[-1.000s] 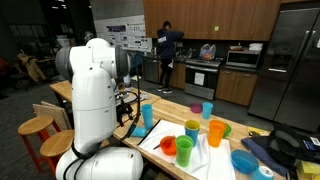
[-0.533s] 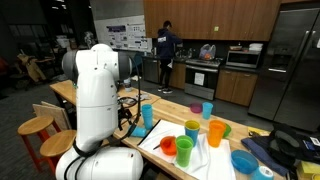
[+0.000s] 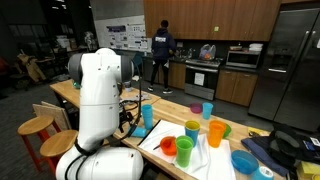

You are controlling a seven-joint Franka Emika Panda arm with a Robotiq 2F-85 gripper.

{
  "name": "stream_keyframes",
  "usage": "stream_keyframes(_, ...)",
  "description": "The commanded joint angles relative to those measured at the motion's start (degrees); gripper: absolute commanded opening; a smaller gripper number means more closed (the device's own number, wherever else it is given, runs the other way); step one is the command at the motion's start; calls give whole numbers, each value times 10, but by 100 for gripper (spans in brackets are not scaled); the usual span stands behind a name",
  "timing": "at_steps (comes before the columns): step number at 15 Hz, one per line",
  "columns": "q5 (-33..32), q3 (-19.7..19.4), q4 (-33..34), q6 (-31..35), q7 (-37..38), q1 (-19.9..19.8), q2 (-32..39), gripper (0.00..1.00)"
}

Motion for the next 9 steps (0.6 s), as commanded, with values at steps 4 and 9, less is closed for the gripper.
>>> stream_keyframes(4,1,-10,-2,16,-10,4,-11,100)
stream_keyframes(9,-20,-17,7,-3,8,14,-4,100)
